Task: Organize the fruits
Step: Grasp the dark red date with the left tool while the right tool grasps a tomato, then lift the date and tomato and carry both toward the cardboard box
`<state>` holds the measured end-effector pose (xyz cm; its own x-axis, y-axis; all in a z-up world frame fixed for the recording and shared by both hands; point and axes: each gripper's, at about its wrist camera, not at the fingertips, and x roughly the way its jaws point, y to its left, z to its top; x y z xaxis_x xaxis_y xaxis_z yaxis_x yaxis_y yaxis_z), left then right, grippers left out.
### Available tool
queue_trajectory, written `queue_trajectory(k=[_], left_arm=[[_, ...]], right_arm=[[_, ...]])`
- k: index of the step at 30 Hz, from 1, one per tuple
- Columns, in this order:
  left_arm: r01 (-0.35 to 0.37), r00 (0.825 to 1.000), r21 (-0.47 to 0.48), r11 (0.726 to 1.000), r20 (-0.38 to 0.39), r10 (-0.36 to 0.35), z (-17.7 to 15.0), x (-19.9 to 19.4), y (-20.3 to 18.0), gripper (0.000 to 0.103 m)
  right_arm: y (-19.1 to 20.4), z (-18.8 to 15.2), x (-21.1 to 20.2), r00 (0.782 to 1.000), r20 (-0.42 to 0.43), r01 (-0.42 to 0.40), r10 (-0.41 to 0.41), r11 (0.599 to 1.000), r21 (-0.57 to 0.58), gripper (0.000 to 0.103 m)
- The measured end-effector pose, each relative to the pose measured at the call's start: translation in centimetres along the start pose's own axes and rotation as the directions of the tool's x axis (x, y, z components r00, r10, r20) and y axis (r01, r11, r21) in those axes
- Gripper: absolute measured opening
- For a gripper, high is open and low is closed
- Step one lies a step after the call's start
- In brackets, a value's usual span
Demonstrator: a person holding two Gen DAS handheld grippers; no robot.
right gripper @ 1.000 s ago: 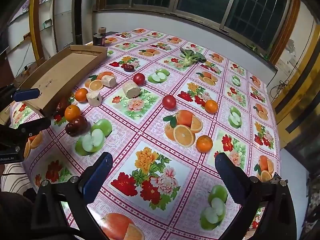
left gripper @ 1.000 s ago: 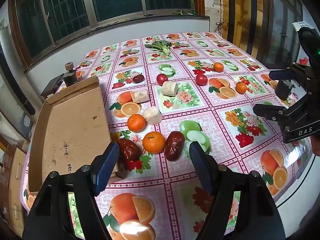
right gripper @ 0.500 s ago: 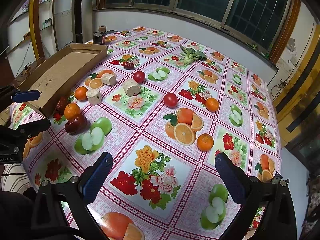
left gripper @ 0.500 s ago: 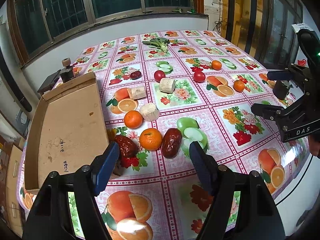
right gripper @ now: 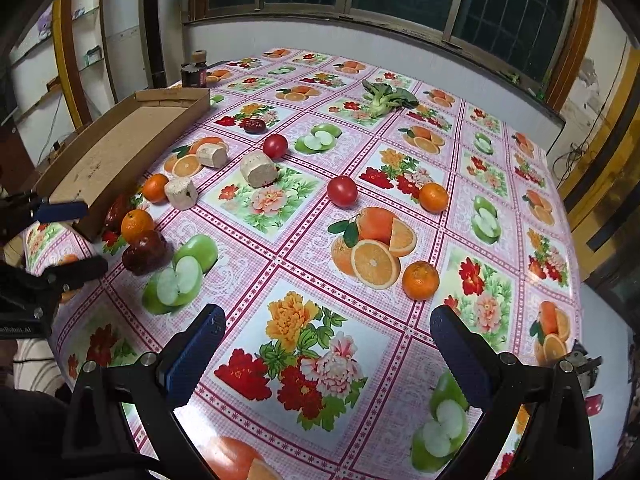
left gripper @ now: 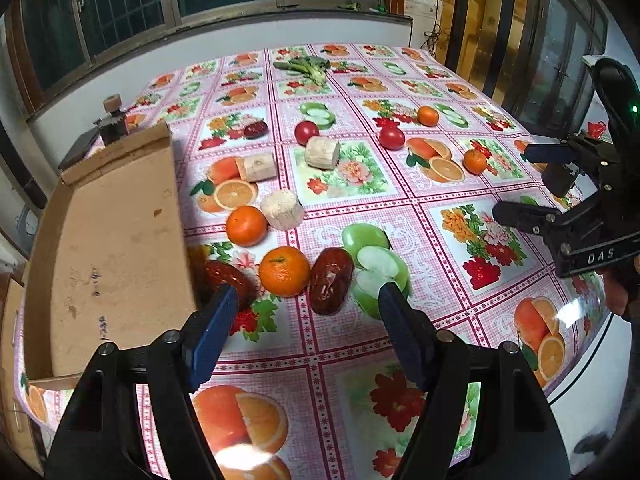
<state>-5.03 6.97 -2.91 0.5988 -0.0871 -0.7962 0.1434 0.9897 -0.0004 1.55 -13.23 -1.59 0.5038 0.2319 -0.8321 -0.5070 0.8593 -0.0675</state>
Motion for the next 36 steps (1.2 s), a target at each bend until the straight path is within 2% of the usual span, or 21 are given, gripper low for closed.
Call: queue_trajectory(k=[6,11,13,15,18,21,27,29,30,32,36], left_arm=[[0.028,0.998,-0.021,0.999,-0.048,-0.029,0.0,1.9,0.0,0.072],[0.059,0.996,-0.031,0.998,-0.068,-0.061,0.3,3.2,-0.2,0.066],[0.052,0.997,-0.028,0.998,-0.064,-0.054,0.6,3.6,-0.3,0.066],[0.038,0.998,-0.012,0.999,-0.041,-0.039,0.9,3.5,-0.4,0.066],[0.04,0.999,-0.005,0.999,-0.021,-0.04,1.3,3.6,-0.3,0.066],[0.04,0.999,0.005,0.999,0.001,-0.04,1.7,3.6,-0.2,0.06],[0.054,0.999,0.002,0.999,0.001,-0.054,1.1,3.7,0.3,0.06],[0.031,1.0,0.011,0.999,0.0,-0.031,0.7,3.8,0.3,0.06],[0.023,1.0,0.013,1.0,0.005,-0.023,0.6,3.9,0.4,0.06],[0.026,1.0,-0.002,1.0,0.01,-0.026,0.6,3.9,0.7,0.06],[0.034,0.999,-0.018,0.999,0.027,-0.034,0.9,3.5,1.1,0.048]], right_arm=[[-2.1,0.5,1.6,0.999,0.029,-0.033,0.031,0.998,0.062,0.1],[-4.2,1.2,3.8,0.996,0.022,-0.088,0.086,0.987,0.134,0.089],[-4.6,1.3,4.6,0.997,0.003,-0.081,0.082,0.987,0.14,0.083],[-5.0,1.8,5.5,0.997,-0.001,-0.079,0.08,0.985,0.151,0.083],[-4.7,2.9,5.8,0.995,0.025,-0.097,0.094,0.986,0.132,0.08],[-4.1,4.8,7.1,0.994,0.033,-0.104,0.101,0.989,0.109,0.076],[-3.2,7.5,10.7,0.995,0.013,-0.099,0.098,0.992,0.072,0.066],[-3.0,7.7,11.8,0.996,-0.01,-0.089,0.09,0.994,0.064,0.057],[-3.0,7.8,12.5,0.996,-0.018,-0.084,0.085,0.995,0.058,0.045],[-2.9,8.0,12.6,0.998,-0.009,-0.063,0.064,0.997,0.046,0.033],[-3.2,7.7,11.8,0.995,0.006,-0.105,0.104,0.992,0.076,0.031]])
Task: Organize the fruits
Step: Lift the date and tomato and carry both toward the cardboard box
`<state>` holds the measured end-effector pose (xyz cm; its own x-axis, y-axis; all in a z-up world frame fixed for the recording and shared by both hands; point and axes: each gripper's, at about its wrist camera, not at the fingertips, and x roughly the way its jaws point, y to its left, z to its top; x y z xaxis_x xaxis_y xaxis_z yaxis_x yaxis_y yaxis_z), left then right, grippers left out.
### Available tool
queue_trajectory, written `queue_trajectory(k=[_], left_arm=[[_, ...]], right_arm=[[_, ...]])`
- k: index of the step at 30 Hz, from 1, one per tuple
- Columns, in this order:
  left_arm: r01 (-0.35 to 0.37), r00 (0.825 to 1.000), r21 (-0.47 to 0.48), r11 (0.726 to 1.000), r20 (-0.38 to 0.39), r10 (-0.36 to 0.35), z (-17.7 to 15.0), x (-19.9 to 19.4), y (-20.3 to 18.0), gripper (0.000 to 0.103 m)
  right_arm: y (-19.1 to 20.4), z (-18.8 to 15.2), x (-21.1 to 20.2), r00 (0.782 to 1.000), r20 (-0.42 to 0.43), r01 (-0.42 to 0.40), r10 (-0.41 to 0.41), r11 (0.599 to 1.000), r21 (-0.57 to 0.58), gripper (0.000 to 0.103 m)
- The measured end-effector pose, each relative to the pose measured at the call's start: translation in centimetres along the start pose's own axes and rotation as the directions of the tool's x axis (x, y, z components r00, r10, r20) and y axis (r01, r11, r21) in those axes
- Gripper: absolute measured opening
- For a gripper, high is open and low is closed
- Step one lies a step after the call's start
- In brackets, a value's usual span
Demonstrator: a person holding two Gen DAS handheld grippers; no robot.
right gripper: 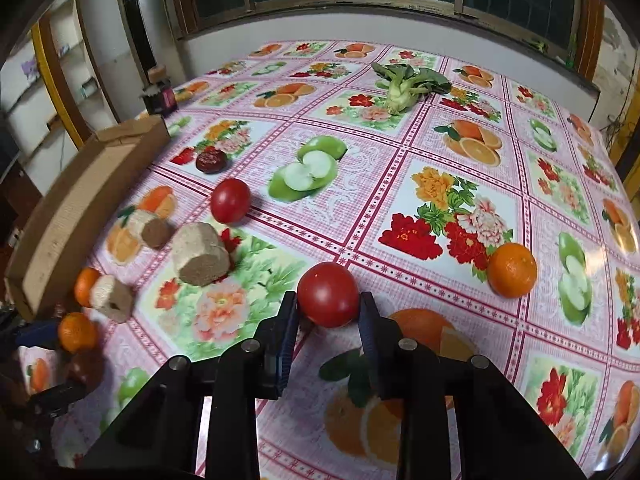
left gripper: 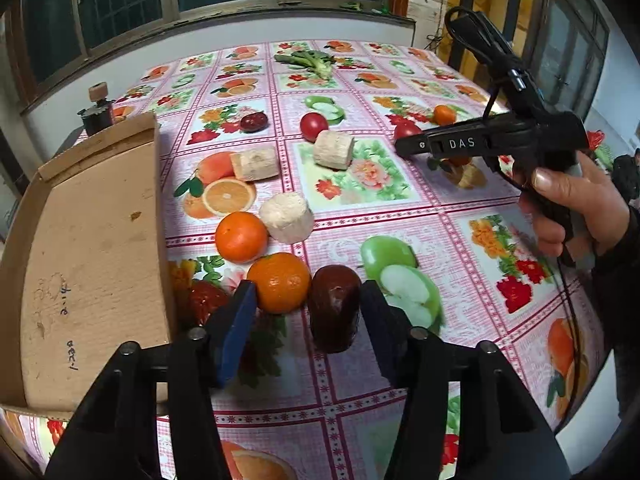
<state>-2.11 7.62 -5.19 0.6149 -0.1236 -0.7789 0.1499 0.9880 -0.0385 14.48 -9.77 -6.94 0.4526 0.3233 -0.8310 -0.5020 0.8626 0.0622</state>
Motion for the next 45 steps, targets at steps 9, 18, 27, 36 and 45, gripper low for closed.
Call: queue_trajectory(k=[9,18,27,36,45], left_arm=[[0.083,0.997,0.018,0.996,-0.001,-0.083,-0.1,-1.2,-1.1,0.002],[0.147,0.988,0.052,0.988,-0.045,-0.145,-0.7,-1.6,-2.6,0.017],[0.137,0.987,0.079,0.987,-0.095,-0.13,-0.7,0.3,-4.2,0.058],[0.151,0.985,0.117,0.982,-0.102,-0.14,-0.5,0.9,-5.5,0.028],[0.127,0.991,0.075,0.989,-0.056,-0.123,-0.1,-1.4,-3.5,0.028]], right_arm=[[0.9,-1.6,-3.0,0.999,0.032,-0.037,0.036,0.999,0.012,0.03],[1.8,-2.8,-5.1,0.998,0.051,-0.041,0.04,0.999,0.017,0.03],[1.5,-3.7,-5.6,0.998,0.047,-0.032,0.03,0.999,0.035,0.03],[1.4,-4.0,-5.8,0.998,0.045,-0.038,0.036,0.998,0.046,0.03],[3.4,-3.4,-6.1,0.998,0.045,-0.054,0.053,0.998,0.015,0.03]])
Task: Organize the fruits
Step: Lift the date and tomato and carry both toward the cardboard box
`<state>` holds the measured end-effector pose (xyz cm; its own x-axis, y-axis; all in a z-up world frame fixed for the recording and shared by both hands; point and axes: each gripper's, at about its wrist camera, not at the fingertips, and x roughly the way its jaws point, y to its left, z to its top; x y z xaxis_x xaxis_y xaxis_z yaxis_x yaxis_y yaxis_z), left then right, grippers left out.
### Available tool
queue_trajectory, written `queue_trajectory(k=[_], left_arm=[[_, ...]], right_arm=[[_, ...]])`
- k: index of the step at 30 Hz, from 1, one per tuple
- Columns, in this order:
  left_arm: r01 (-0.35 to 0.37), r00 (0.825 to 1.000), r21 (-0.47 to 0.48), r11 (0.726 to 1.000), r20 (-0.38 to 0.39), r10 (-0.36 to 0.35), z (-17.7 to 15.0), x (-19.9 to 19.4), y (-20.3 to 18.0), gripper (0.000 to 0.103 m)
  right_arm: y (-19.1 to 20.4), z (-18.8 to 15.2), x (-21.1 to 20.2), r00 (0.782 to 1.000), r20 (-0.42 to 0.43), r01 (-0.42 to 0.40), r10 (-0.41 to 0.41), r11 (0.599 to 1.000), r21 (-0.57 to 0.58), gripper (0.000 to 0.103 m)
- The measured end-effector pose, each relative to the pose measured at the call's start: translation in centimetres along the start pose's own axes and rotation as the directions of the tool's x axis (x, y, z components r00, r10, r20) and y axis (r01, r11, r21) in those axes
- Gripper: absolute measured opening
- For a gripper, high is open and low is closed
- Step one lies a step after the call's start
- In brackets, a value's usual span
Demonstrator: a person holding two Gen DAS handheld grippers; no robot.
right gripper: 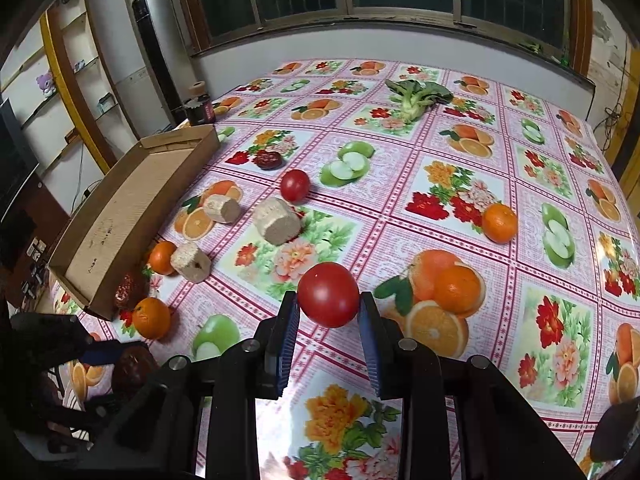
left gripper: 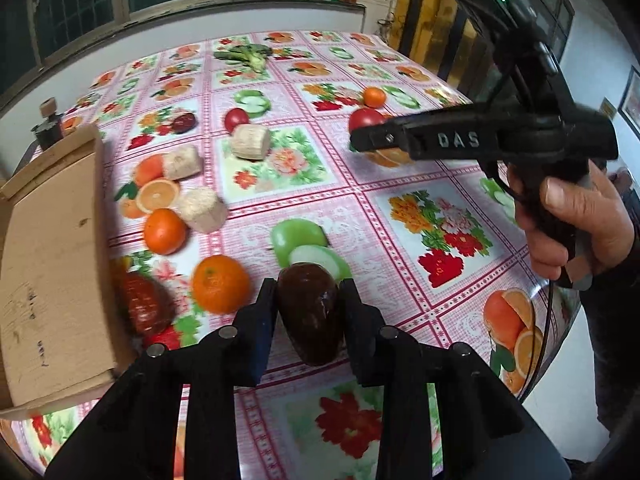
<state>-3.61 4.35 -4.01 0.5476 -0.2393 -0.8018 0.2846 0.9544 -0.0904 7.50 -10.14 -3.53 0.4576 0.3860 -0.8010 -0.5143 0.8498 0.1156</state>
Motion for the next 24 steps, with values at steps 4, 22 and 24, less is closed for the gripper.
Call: queue_trajectory(k=[4,22,24], left_arm=[[-0.014,1.0,-0.023,1.0,0.022,0.014,-0.1,-1.2,1.2,0.028],[-0.116,0.988,-0.147,0.982,0.085,0.129,-1.4,-5.4,8.1,0.028],[-0.129,0.986,-0.164,0.978,0.086,0.145,-1.6,-5.6,9.1,0.028]], right_arm=[[1.0,0.2,-0.1,1.0,0.0,-0.011,0.011,1.0,-0.014,0.03],[9.8,1.8,0.6,0.989,-0.005,-0.148,0.149,0.982,-0.119,0.03],[11.1,2.1,0.9,0.986,-0.007,-0.164,0.165,0.977,-0.135,0.03]])
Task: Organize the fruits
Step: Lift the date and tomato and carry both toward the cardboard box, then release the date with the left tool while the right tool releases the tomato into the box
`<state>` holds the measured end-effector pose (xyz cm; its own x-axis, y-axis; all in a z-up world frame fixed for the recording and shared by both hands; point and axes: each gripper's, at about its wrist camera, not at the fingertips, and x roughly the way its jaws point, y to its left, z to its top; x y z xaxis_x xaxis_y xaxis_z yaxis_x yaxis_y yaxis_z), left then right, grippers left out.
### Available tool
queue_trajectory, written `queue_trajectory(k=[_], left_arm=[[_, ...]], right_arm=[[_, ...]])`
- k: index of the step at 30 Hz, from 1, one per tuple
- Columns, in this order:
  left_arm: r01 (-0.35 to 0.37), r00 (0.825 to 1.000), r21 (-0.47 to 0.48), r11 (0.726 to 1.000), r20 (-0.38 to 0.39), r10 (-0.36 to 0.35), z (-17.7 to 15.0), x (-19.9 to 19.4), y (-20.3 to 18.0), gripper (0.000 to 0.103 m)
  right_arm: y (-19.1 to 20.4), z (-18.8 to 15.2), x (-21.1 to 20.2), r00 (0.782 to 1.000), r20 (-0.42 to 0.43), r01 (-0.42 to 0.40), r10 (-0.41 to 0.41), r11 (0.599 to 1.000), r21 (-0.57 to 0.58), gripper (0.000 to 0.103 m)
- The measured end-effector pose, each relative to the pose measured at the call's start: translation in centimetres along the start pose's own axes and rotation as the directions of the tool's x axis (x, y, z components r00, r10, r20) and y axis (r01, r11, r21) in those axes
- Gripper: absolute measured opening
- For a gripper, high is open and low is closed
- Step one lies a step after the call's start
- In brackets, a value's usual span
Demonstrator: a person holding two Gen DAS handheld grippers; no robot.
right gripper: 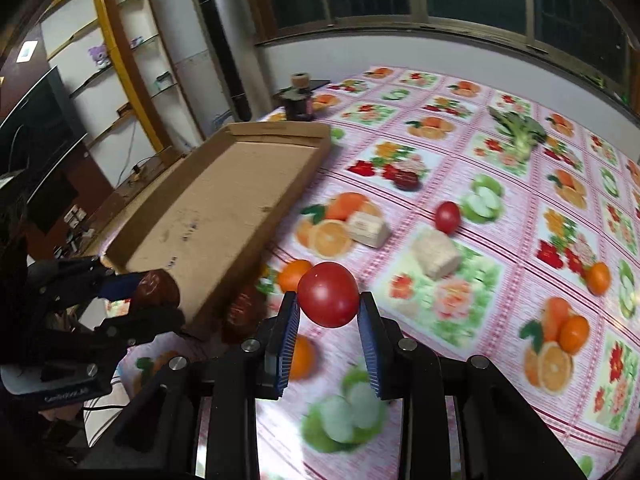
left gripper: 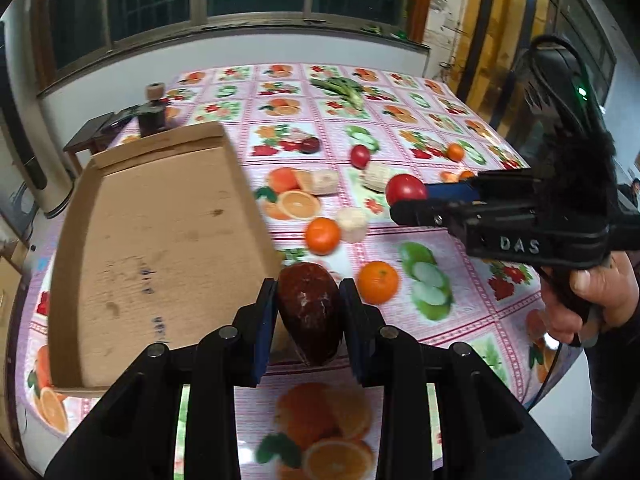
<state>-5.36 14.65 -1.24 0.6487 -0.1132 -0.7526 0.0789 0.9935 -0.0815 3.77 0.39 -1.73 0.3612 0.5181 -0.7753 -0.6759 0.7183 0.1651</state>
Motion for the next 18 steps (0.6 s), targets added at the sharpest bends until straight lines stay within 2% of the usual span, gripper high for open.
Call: queue_trajectory(k=[11,18], left_arm=[[-0.07,0.998,-0.08,0.994,0.004,0.07,-0.4,-0.5,5.0,0.029],[-0.119,0.993,-0.135,0.984,-0.013,0.118,-0.6,-0.1,8.3,0.029]], right_arm=[[4.5,2.3,1.9,0.997,0.0,-0.072,0.072,0.996,-0.06,0.03],[8.1,3.1,3.9,0.989,-0.024,-0.146,0.144,0.983,-0.108,0.03]])
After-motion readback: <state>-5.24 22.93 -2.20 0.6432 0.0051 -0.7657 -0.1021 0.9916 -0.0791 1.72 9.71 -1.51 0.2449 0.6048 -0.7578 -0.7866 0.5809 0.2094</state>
